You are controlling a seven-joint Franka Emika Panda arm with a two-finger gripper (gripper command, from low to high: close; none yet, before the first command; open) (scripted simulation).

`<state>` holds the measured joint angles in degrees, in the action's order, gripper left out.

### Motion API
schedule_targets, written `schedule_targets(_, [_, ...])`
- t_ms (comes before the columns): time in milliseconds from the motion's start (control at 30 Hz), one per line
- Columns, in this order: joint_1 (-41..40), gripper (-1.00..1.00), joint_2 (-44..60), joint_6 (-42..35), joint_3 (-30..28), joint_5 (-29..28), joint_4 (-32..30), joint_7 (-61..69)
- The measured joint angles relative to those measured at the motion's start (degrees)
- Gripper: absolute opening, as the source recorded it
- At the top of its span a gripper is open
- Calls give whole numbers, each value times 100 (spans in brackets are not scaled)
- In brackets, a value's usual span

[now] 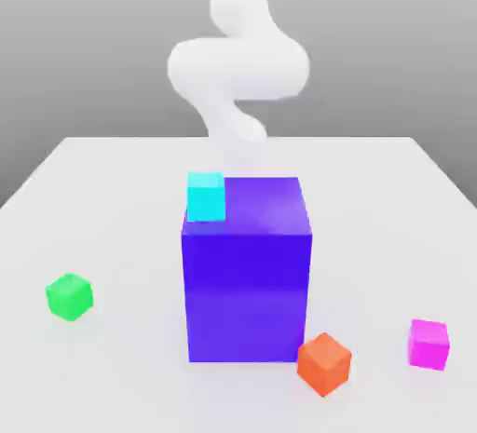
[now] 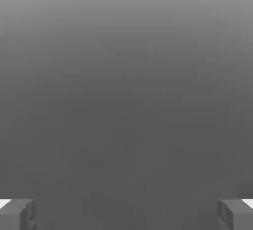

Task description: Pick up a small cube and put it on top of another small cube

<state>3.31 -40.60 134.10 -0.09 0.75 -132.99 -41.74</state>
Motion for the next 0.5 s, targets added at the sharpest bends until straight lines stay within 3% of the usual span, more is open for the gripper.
schedule_targets(500, [1591,0,3151,1400,444,333,-731,2386])
